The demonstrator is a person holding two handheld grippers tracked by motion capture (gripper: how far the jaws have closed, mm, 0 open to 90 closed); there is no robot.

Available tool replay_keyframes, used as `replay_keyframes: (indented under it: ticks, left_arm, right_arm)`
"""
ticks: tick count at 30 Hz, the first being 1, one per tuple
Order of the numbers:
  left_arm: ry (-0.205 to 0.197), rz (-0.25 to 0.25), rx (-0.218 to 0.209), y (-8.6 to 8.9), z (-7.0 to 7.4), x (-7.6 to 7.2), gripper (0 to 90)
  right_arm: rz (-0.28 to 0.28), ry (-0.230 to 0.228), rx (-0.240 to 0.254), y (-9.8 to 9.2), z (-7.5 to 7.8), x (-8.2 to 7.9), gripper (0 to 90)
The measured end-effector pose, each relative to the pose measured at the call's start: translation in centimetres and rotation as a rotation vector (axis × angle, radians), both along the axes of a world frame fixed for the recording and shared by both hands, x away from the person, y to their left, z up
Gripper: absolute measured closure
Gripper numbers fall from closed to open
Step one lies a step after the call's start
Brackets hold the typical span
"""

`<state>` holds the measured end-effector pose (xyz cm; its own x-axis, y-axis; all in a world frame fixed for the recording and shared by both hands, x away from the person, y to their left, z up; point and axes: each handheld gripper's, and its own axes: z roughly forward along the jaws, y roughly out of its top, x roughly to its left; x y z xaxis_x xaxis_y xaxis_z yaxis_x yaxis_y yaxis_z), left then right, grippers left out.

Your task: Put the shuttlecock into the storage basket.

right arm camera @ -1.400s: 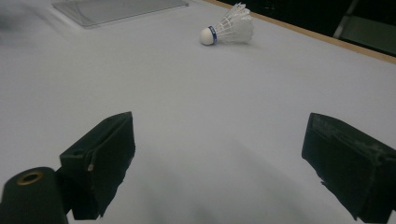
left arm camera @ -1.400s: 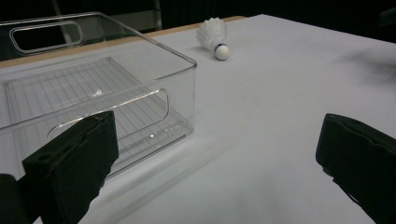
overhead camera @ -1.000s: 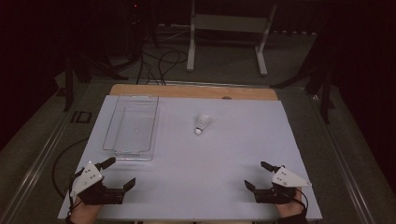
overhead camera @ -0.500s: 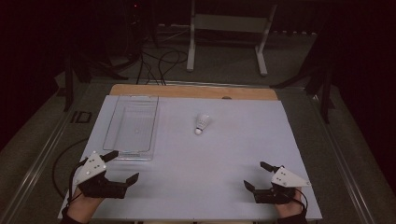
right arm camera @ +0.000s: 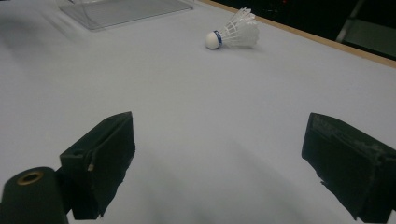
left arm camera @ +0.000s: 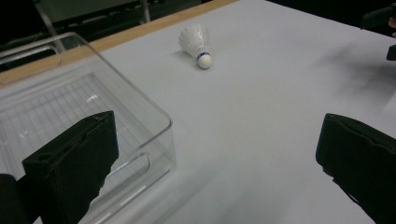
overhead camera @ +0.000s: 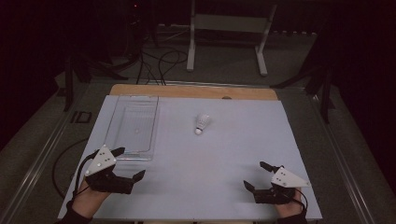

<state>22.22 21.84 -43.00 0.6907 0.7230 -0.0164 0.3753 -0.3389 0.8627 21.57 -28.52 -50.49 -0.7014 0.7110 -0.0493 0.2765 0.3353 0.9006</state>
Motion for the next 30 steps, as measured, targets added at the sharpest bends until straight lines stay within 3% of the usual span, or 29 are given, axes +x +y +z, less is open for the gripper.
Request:
replay_keyframes:
  ticks: [12,20,30]
  left_arm:
    - [0.013,-0.036,0.034,-2.0,0.6,0.9,0.0]
    - [0.045,-0.063,0.068,-3.5,1.0,1.5,0.0]
    - [0.066,-0.067,0.108,-5.3,1.5,2.3,0.0]
  right_arm:
    - [0.003,0.002,0.008,-0.1,0.0,0.1,9.7]
    - [0.006,0.004,0.008,-0.1,0.0,0.1,9.7]
    - [0.014,0.009,0.011,-0.1,0.0,0.1,9.7]
